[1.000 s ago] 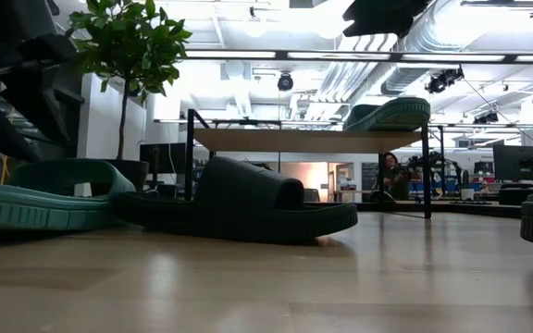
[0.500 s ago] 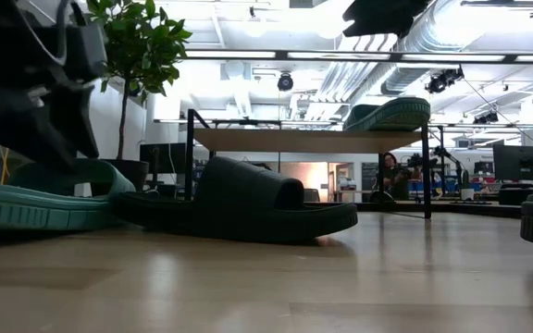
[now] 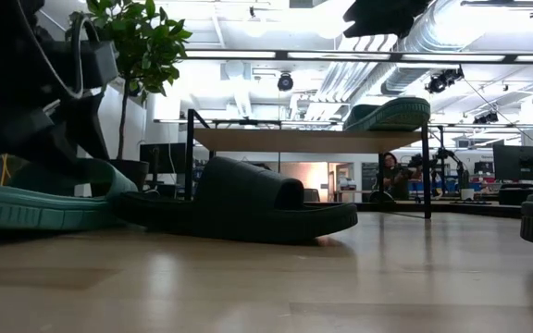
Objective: Pick and place slides into the shelf
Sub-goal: Put the green slide on the shelf
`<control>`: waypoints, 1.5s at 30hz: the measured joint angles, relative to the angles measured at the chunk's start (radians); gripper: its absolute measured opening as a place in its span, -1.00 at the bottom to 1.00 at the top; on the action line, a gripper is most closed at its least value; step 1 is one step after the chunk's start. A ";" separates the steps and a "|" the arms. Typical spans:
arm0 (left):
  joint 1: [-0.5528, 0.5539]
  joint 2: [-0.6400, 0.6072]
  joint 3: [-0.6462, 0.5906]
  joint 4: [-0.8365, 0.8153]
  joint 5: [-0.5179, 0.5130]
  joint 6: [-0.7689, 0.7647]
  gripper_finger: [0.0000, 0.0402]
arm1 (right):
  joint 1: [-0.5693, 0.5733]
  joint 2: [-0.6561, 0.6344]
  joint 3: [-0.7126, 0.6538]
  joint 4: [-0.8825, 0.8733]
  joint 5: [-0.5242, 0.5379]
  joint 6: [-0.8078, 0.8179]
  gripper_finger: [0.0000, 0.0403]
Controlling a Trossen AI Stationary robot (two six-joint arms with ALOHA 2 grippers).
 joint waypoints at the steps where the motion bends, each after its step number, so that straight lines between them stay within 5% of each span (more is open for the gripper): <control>1: 0.000 0.006 0.000 -0.003 -0.001 0.000 -0.06 | 0.000 0.000 0.000 0.000 0.000 0.000 0.01; 10: 0.000 0.016 0.000 -0.006 -0.021 0.004 -0.16 | 0.000 0.000 0.000 0.000 0.000 0.000 0.01; 25: 0.000 0.016 0.000 -0.007 -0.026 0.022 -0.96 | 0.000 0.000 0.000 0.000 0.000 0.000 0.01; 33: 0.000 0.016 0.002 -0.019 -0.028 0.019 -0.86 | 0.006 0.001 0.000 0.000 0.001 -0.054 0.01; 38: 0.000 0.016 0.041 -0.094 -0.028 -0.003 -0.96 | 0.046 0.005 0.000 0.028 0.005 -0.120 0.01; 45: 0.000 0.015 0.143 -0.223 -0.035 -0.065 -0.87 | 0.114 0.013 0.000 0.060 0.091 -0.209 0.01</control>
